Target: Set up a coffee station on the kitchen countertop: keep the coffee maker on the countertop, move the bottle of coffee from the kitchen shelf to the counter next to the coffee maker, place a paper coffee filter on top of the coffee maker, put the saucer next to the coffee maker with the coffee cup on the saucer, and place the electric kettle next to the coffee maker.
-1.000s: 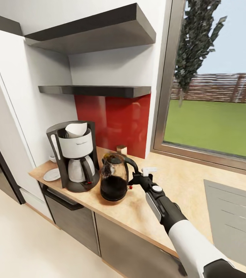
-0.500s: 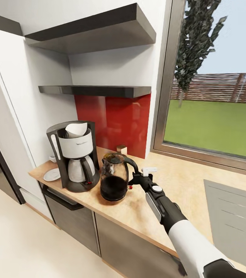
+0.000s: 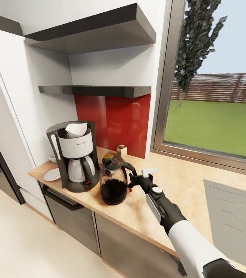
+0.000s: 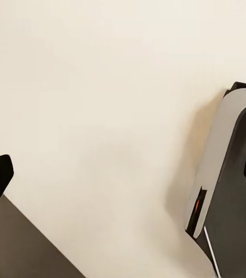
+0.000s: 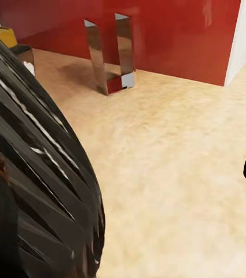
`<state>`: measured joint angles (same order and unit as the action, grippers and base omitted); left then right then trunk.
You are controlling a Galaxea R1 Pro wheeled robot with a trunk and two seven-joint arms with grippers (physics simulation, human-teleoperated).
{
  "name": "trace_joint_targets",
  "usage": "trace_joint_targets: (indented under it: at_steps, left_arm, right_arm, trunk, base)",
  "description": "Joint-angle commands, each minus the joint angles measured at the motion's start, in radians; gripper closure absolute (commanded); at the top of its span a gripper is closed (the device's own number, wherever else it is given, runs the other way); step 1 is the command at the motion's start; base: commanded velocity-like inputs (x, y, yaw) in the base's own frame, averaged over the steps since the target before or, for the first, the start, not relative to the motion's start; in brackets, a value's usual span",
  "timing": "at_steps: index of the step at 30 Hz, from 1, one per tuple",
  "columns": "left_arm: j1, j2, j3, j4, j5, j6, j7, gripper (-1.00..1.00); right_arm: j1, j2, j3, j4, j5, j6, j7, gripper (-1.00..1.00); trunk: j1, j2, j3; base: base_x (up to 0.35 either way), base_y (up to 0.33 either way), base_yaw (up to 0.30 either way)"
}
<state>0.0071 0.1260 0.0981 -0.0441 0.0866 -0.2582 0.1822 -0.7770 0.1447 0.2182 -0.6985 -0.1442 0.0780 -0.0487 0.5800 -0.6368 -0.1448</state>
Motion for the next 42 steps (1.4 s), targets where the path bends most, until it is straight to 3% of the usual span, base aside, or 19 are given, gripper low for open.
trace_joint_targets:
  at_steps: [1, 38, 42]
  left_arm:
    - [0.001, 0.000, 0.003, -0.002, 0.008, -0.002, -0.003, -1.00]
    - [0.001, 0.000, 0.005, -0.002, 0.005, 0.003, -0.001, -1.00]
    - [0.002, -0.003, 0.002, -0.002, 0.007, -0.001, -0.003, -1.00]
  right_arm:
    - [-0.001, -0.001, 0.004, -0.001, -0.010, 0.003, -0.005, -1.00]
    - [-0.001, 0.001, 0.005, 0.028, -0.011, -0.036, -0.005, -1.00]
    - [-0.020, 0.011, 0.005, 0.032, -0.016, -0.013, -0.013, -1.00]
  trunk:
    - [0.000, -0.001, -0.001]
    - [0.000, -0.001, -0.001]
    - [0.000, -0.001, -0.001]
  base:
    - [0.000, 0.000, 0.000]
    - [-0.013, 0.012, 0.000]
    - [0.000, 0.000, 0.000]
